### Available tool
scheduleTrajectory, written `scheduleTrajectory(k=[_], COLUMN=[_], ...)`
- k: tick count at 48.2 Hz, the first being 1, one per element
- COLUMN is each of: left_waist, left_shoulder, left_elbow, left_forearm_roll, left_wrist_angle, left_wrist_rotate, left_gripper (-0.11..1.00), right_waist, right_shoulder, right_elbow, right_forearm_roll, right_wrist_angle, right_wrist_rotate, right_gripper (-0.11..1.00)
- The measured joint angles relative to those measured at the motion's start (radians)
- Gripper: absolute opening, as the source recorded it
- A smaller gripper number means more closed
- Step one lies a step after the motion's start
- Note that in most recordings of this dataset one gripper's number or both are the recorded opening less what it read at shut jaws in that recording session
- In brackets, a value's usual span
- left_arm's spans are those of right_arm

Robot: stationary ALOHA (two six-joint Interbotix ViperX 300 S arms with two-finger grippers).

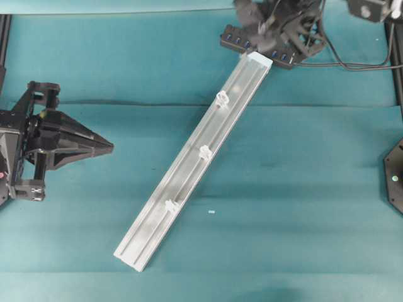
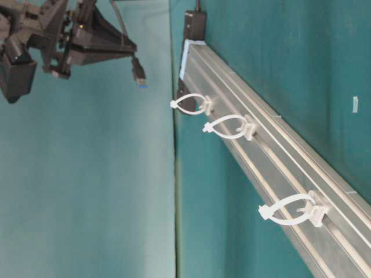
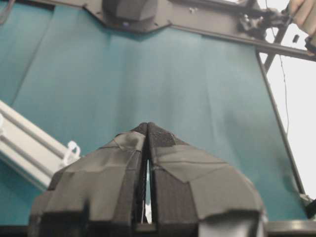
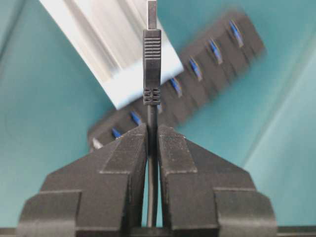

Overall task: Pass the USB cable through three rings with both arms.
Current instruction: 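Lift the cable with the right gripper toward the rail's far end, then insert the USB plug through the first ring with the right gripper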

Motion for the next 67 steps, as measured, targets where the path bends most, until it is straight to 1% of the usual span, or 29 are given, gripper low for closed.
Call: scheduleTrajectory(k=[12,21,25,49,62,67], left_waist=[-0.002,0.000,0.000,0.002,0.009,0.009], left_shoulder=[0.000,0.000,0.000,0.002,0.002,0.000], left_elbow=[0.000,0.000,0.000,0.000,0.000,0.000], left_forearm_roll=[0.000,0.000,0.000,0.000,0.000,0.000], left_wrist_angle=[0.000,0.005,0.011,0.021,0.023,0.025], left_wrist_rotate=[0.000,-0.002,-0.005,-0.006,-0.008,-0.009], left_gripper=[-0.01,-0.01,-0.01,-0.01,-0.01,-0.01], right_waist=[0.000,0.005,0.011,0.025,0.064,0.069], right_shoulder=[0.018,0.048,0.057,0.086,0.107,0.109], right_elbow=[0.000,0.000,0.000,-0.002,-0.002,-0.003], right_forearm_roll=[0.006,0.006,0.006,0.006,0.006,0.009], right_wrist_angle=[-0.012,-0.018,-0.028,-0.046,-0.048,-0.046], right_wrist_rotate=[-0.011,-0.052,-0.060,-0.061,-0.063,-0.066], right_gripper=[0.08,0.08,0.08,0.08,0.08,0.08])
